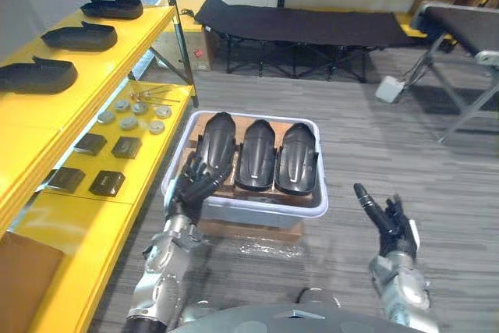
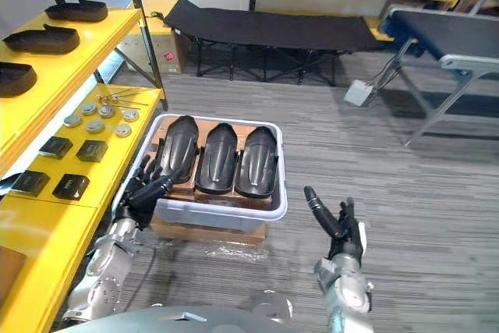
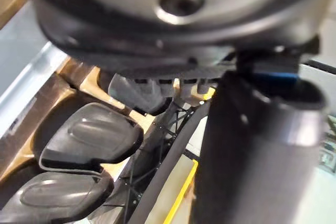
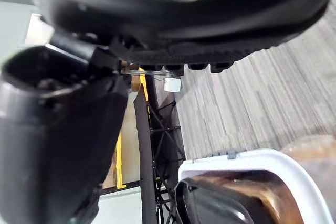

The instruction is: Walk over and take three plastic housings, then place them on the shelf

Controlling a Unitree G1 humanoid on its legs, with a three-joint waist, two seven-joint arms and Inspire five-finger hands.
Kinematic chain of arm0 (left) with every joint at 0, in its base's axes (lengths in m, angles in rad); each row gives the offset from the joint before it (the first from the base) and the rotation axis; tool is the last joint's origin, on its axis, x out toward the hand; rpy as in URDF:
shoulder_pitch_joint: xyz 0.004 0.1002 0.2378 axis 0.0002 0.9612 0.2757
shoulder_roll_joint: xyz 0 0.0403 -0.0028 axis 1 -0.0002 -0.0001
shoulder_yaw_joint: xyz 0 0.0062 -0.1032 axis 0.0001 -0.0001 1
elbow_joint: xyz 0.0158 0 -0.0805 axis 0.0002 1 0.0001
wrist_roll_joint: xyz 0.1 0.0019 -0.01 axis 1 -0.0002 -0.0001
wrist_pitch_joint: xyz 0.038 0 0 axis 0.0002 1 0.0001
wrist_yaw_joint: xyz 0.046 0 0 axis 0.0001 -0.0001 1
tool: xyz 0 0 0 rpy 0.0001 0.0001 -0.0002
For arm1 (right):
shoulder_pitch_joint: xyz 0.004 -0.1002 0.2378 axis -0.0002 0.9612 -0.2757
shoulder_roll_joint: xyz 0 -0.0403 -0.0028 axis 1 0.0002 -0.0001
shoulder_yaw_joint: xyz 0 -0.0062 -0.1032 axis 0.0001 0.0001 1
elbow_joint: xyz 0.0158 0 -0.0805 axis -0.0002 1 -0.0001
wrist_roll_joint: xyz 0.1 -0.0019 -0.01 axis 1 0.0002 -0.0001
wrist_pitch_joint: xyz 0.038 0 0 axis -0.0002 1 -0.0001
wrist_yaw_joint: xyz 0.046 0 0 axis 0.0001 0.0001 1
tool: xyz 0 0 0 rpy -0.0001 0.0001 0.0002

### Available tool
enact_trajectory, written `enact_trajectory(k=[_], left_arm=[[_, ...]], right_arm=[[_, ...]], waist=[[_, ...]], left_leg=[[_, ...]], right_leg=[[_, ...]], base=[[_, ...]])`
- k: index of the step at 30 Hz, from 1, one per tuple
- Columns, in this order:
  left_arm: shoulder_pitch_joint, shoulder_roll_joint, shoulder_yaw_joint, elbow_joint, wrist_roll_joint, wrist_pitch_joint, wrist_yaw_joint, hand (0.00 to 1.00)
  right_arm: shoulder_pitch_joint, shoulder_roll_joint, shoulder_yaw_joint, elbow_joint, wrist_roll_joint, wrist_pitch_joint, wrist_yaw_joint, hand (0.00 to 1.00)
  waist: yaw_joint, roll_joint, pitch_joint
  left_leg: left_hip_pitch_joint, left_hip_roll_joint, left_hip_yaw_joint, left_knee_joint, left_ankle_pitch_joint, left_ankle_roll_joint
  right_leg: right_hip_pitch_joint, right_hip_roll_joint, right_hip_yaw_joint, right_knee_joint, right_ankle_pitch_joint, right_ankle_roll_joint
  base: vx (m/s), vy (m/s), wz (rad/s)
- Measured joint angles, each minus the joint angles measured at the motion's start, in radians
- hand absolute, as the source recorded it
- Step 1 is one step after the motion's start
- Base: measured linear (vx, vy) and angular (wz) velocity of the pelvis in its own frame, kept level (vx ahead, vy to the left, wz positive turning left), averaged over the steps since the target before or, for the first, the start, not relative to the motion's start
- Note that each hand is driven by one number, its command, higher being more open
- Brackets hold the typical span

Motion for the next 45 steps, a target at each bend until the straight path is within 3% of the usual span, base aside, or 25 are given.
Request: enact_trajectory(k=[2,4,5,7,8,9,10,12,13,16,20,22,25,29,35,39,45], left_arm=[[0.004,-0.013,0.007,-0.007,0.0,0.003,0.0,1.0],[0.035,-0.018,0.026,-0.031,0.0,0.004,-0.001,1.0],[0.037,-0.018,0.031,-0.032,0.0,0.004,-0.001,1.0],[0.037,-0.025,0.031,-0.031,0.001,0.004,-0.003,1.0],[0.041,-0.034,0.03,-0.029,0.026,0.003,0.001,1.0],[0.045,-0.036,0.029,-0.028,0.051,0.003,0.005,1.0],[0.048,-0.022,0.029,-0.027,0.116,0.003,0.021,1.0],[0.054,0.007,0.034,-0.027,0.194,-0.01,0.045,1.0],[0.067,0.018,0.043,-0.024,0.288,-0.013,0.105,1.0],[0.119,0.014,0.081,-0.003,0.395,-0.049,0.195,1.0],[0.149,-0.011,0.147,0.068,0.487,-0.141,0.413,1.0],[0.148,-0.026,0.206,0.101,0.511,-0.184,0.51,1.0],[0.15,-0.039,0.279,0.123,0.505,-0.216,0.588,1.0],[0.176,-0.042,0.288,0.133,0.505,-0.231,0.583,1.0],[0.162,-0.043,0.245,0.154,0.495,-0.233,0.504,1.0],[0.13,-0.043,0.223,0.196,0.454,-0.234,0.458,1.0],[0.129,-0.042,0.183,0.22,0.415,-0.243,0.415,1.0]], right_arm=[[-0.011,-0.041,-0.027,0.001,0.001,0.015,-0.009,1.0],[-0.026,-0.073,-0.045,0.001,0.001,0.017,-0.002,1.0],[-0.046,-0.081,-0.074,0.001,0.001,0.017,0.013,1.0],[-0.063,-0.101,-0.104,0.004,-0.001,0.016,0.029,1.0],[-0.063,-0.12,-0.111,0.012,-0.012,0.016,0.037,1.0],[-0.063,-0.124,-0.112,0.021,-0.025,0.017,0.037,1.0],[-0.067,-0.112,-0.108,0.045,-0.042,0.017,0.045,1.0],[-0.069,-0.089,-0.094,0.088,-0.05,0.017,0.068,1.0],[-0.072,-0.086,-0.067,0.103,-0.089,0.017,0.08,1.0],[-0.086,-0.086,-0.013,0.103,-0.133,0.015,0.087,1.0],[-0.14,-0.087,0.021,0.168,-0.159,0.01,0.062,1.0],[-0.19,-0.086,0.024,0.204,-0.158,0.011,0.025,1.0],[-0.249,-0.087,0.03,0.218,-0.157,0.017,-0.033,1.0],[-0.321,-0.088,0.029,0.25,-0.158,0.078,-0.124,1.0],[-0.405,-0.11,0.026,0.288,-0.177,0.208,-0.235,1.0],[-0.446,-0.144,0.014,0.295,-0.177,0.285,-0.285,1.0],[-0.48,-0.159,-0.037,0.293,-0.177,0.323,-0.344,1.0]], waist=[[-0.001,0.024,0.013],[0.013,0.02,0.012],[0.014,0.019,0.012],[0.012,0.018,0.012],[0.01,0.026,0.009],[0.009,0.029,0.007],[-0.009,0.006,-0.003],[-0.01,-0.059,-0.001],[-0.003,-0.086,-0.001],[0.009,-0.087,-0.001],[0.06,-0.092,0.022],[0.085,-0.096,0.054],[0.114,-0.11,0.108],[0.127,-0.12,0.135],[0.134,-0.114,0.19],[0.124,-0.112,0.216],[0.106,-0.1,0.256]], left_leg=[[-0.104,0.093,-0.036,0.261,0.022,-0.003],[-0.142,0.115,0.001,0.324,0.006,0.004],[-0.168,0.115,0.046,0.299,0.003,0.028],[-0.184,0.098,0.103,0.175,0.052,0.064],[-0.183,0.073,0.115,0.084,0.161,0.077],[-0.179,0.062,0.118,0.06,0.158,0.082],[-0.156,0.01,0.11,0.006,0.143,0.069],[-0.14,-0.068,0.111,-0.07,0.165,0.091],[-0.132,-0.105,0.107,-0.106,0.171,0.098],[-0.129,-0.118,0.089,-0.133,0.173,0.102],[-0.175,-0.125,0.032,-0.14,0.183,0.103],[-0.211,-0.133,0.006,-0.148,0.2,0.109],[-0.24,-0.141,-0.012,-0.149,0.213,0.117],[-0.271,-0.156,-0.022,-0.158,0.223,0.128],[-0.276,-0.17,-0.007,-0.167,0.239,0.141],[-0.304,-0.173,0.001,-0.167,0.26,0.146],[-0.304,-0.163,0.014,-0.189,0.284,0.142]], right_leg=[[0.091,0.049,-0.024,-0.079,0.006,-0.01],[0.133,0.044,-0.024,-0.111,0.012,-0.003],[0.133,0.03,-0.02,-0.115,0.014,0.001],[0.142,0.01,-0.02,-0.121,0.025,0.018],[0.147,0.004,-0.02,-0.122,0.032,0.031],[0.15,0.003,-0.02,-0.122,0.036,0.04],[0.153,-0.027,-0.032,-0.12,0.045,0.06],[0.149,-0.083,-0.063,-0.115,0.056,0.077],[0.148,-0.107,-0.078,-0.108,0.072,0.09],[0.15,-0.109,-0.082,-0.102,0.106,0.086],[0.14,-0.105,-0.132,-0.087,0.111,0.086],[0.124,-0.103,-0.143,-0.087,0.11,0.086],[0.109,-0.105,-0.161,-0.081,0.103,0.075],[0.078,-0.121,-0.158,-0.053,0.087,0.052],[0.06,-0.138,-0.135,-0.042,0.07,0.045],[0.028,-0.143,-0.114,-0.038,0.037,0.058],[0.01,-0.133,-0.087,-0.034,-0.001,0.073]], base=[[0.21,-0.196,0.14],[0.2,-0.096,-0.19],[0.2,0.035,-0.29],[0.23,0.091,-0.18],[0.19,0.144,-0.08],[0.23,0.203,0.13],[0.22,0.214,0.32],[0.2,0.232,0.46],[0.14,0.195,0.36],[0.08,0.104,0.25],[0.02,0.02,0.4],[-0.02,0.002,0.41],[-0.05,-0.001,0.21],[-0.06,0.006,0.17],[-0.07,-0.006,-0.05],[-0.09,-0.032,-0.04],[-0.1,-0.035,-0.06]])
